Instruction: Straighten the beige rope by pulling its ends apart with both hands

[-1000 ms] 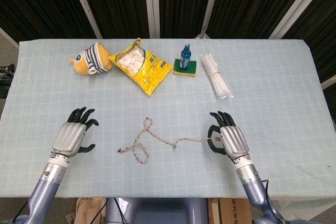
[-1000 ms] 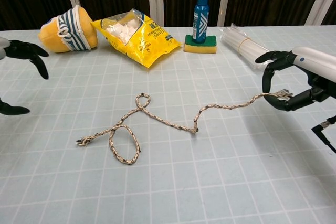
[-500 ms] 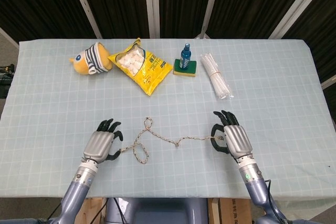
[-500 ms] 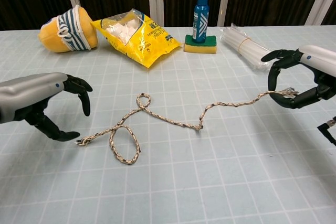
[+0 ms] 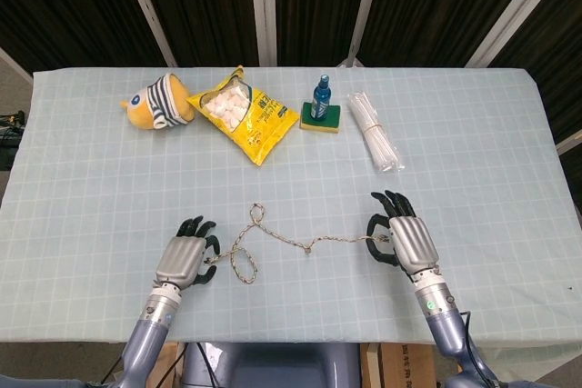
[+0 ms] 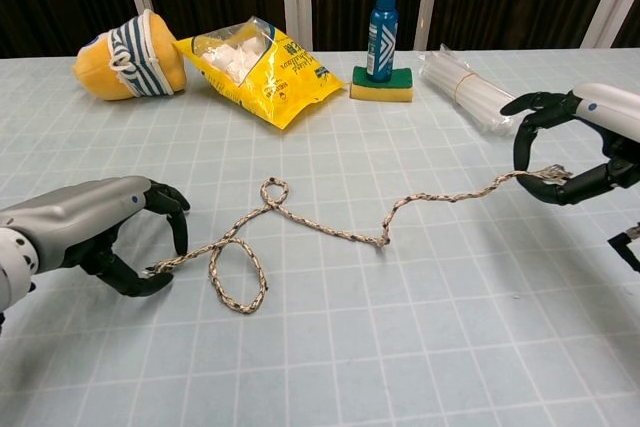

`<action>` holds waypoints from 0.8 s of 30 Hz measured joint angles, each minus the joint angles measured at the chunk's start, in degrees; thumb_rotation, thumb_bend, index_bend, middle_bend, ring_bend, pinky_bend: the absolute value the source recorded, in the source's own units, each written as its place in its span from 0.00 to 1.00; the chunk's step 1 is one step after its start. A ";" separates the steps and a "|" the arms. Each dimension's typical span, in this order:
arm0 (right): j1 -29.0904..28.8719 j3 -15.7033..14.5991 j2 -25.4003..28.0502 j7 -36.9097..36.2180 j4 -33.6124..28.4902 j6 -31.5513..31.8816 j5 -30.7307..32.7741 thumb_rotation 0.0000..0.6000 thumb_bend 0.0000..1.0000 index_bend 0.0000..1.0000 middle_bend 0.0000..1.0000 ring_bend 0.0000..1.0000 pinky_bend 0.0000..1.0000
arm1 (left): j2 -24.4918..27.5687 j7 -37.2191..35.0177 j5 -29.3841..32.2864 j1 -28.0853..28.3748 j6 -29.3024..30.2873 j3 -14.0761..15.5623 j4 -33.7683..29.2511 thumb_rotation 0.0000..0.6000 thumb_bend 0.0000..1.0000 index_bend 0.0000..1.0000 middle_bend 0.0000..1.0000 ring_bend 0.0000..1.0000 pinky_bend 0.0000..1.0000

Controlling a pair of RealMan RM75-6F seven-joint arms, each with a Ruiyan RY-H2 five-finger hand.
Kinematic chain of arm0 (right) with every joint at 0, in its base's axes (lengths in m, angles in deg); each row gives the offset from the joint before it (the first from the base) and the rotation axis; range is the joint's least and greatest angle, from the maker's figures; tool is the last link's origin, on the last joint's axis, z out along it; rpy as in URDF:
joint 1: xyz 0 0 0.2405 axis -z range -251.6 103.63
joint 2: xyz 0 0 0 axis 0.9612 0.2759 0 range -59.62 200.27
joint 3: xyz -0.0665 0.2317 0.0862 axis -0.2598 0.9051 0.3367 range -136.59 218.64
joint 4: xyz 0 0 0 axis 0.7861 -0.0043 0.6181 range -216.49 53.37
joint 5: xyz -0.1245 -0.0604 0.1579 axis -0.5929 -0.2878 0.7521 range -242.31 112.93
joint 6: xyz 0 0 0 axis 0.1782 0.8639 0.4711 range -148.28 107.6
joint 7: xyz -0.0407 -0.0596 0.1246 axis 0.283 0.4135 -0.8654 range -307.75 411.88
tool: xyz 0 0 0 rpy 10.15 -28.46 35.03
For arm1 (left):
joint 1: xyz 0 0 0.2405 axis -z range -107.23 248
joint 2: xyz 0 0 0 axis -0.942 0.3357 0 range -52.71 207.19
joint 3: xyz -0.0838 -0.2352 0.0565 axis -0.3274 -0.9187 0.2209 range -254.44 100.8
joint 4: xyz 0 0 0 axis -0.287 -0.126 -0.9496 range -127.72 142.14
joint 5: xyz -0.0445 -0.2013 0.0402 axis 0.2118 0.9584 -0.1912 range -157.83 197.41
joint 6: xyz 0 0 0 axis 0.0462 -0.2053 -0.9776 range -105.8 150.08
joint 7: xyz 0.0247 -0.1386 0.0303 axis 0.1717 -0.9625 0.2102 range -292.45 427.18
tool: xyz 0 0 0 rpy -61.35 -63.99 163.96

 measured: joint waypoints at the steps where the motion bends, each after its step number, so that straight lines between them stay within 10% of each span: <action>1: 0.00 0.00 0.01 0.00 0.00 0.00 0.01 1.00 0.45 0.64 0.15 0.00 0.00 | -0.08 -0.08 0.04 0.03 0.11 0.03 0.08 1.00 0.46 0.48 0.14 0.00 0.00; 24: 0.09 -0.24 -0.13 0.26 0.37 -0.19 0.24 1.00 0.45 0.64 0.15 0.00 0.00 | -1.68 -1.82 0.38 0.76 1.34 0.51 0.79 1.00 0.58 0.56 0.16 0.00 0.00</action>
